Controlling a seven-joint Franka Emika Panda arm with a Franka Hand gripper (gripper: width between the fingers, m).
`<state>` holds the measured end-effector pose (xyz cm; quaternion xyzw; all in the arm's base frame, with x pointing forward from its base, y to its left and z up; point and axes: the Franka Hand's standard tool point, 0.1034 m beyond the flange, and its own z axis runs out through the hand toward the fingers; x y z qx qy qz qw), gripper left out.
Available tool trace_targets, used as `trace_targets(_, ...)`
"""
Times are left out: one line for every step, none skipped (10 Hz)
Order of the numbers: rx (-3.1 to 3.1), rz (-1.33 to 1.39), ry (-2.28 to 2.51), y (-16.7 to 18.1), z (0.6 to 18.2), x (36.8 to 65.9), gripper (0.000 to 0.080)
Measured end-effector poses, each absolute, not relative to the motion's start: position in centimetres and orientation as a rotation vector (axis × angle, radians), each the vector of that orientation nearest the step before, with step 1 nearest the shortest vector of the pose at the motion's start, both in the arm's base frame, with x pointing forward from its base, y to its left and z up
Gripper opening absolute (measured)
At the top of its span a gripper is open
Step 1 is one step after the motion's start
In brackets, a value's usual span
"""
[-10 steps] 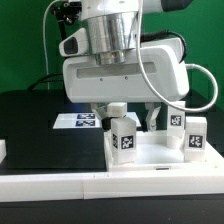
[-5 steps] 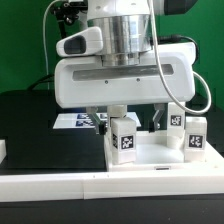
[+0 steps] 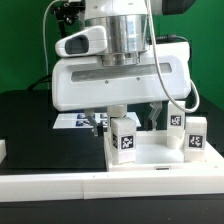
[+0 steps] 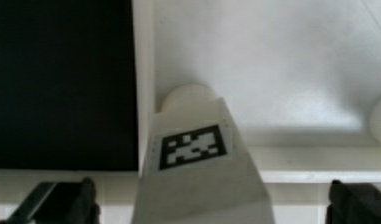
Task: Assemble square table
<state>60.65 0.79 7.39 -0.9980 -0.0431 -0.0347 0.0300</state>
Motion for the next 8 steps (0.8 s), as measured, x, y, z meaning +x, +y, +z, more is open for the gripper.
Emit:
trace_targets(-3.077,-0.107,-0.129,0.79,7.39,60.65,0.0627)
trace_targets(-3.077,-0.107,-0.129,0.79,7.39,60.65,0.0449)
trace_targets(-3.077,-0.107,-0.129,0.79,7.39,60.65,0.0313)
trace_targets(-3.078,-0.107,-0.126,0.65,7.39,60.64,0.0313)
trace_targets(-3.078,-0.107,-0.115,0.64,7.38,60.64,0.0290)
trace_targets(-3.078,-0.106,-0.082,0.63,7.39,60.64,0.0290)
trace_targets(-3.077,-0.106,-0.071,0.64,7.38,60.64,0.0290)
trace_targets(-3.076,-0.103,0.028,0.62,7.39,60.64,0.0290)
